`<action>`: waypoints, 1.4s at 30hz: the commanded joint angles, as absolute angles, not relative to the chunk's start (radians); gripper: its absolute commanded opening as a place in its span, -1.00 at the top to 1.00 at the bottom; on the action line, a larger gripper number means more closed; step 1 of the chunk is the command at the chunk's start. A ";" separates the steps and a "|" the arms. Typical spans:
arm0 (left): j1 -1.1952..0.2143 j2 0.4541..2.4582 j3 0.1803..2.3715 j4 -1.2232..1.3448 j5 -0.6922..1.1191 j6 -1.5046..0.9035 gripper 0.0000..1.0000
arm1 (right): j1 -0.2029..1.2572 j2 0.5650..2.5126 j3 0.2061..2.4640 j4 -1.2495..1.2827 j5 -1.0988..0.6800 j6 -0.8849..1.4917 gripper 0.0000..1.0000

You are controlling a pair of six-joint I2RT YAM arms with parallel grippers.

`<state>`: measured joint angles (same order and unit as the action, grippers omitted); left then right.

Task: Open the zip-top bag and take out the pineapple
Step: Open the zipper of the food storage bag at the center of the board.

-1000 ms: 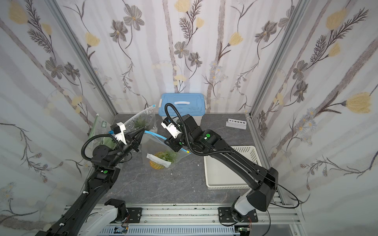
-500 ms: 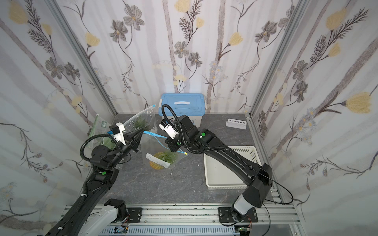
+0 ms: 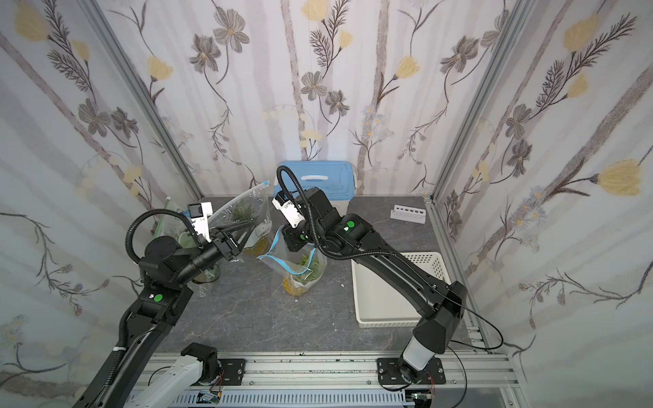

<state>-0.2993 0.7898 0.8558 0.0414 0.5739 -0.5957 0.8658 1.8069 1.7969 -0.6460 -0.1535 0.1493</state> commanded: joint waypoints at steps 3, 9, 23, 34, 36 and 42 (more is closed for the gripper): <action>-0.409 0.791 0.858 -0.133 0.545 -0.574 -0.02 | 0.867 1.835 1.843 -0.636 -0.136 0.172 1.00; -0.456 0.850 0.892 -0.200 0.516 -0.453 -0.02 | 0.867 1.846 1.856 -0.641 -0.154 0.173 1.00; -0.496 0.855 0.944 -0.251 0.401 -0.471 -0.10 | 0.865 1.787 1.859 -0.630 -0.008 0.250 1.00; -0.593 0.862 0.996 -0.346 0.348 -0.514 -0.17 | 0.882 1.752 1.847 -0.595 0.097 0.410 1.00; -0.615 0.900 0.984 -0.344 0.315 -0.517 -0.17 | 0.890 1.753 1.837 -0.577 0.103 0.417 1.00; -0.650 0.997 0.983 -0.362 0.210 -0.514 -0.16 | 0.894 1.748 1.837 -0.558 0.113 0.425 1.00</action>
